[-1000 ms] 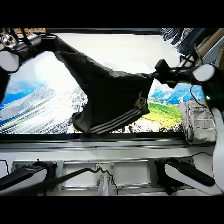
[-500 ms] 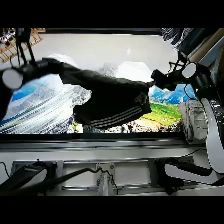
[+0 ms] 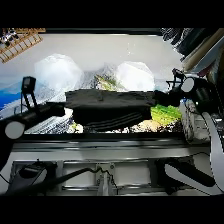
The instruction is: Fold the clothes and pants, and hang the long-sleeved shirts on hangers.
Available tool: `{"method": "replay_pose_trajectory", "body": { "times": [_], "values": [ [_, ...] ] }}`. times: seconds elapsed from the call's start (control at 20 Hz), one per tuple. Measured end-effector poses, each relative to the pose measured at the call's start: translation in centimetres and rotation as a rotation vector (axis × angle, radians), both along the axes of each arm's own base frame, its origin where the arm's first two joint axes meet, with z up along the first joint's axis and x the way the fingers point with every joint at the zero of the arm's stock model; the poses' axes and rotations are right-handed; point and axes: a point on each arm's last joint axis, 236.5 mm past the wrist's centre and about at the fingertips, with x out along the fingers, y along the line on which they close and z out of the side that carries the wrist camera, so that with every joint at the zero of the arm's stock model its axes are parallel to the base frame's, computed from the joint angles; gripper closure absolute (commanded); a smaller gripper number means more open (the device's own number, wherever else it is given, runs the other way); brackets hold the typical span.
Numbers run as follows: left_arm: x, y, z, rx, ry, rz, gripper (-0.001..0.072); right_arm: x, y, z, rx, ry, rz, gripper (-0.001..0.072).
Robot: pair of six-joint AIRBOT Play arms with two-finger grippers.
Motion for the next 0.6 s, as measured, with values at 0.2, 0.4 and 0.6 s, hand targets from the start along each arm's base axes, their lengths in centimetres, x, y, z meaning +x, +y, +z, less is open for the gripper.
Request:
{"method": "replay_pose_trajectory", "body": {
  "times": [0.2, 0.4, 0.6],
  "values": [
    [-3.0, -0.4, -3.5, 0.010, 0.092, -0.032, 0.0707, -3.2, 0.2, -1.4, -0.003, 0.054, 0.016, 0.0687],
    [-5.1, -0.1, -6.5, 0.040, 0.177, -0.053, 0.0644, -6.2, 1.4, -2.6, -0.007, 0.122, 0.098, 0.0266],
    [-6.7, 0.5, -8.3, 0.083, 0.242, -0.073, 0.0339, -9.4, 1.4, -2.6, -0.020, 0.213, 0.222, 0.0153]
  ]
}}
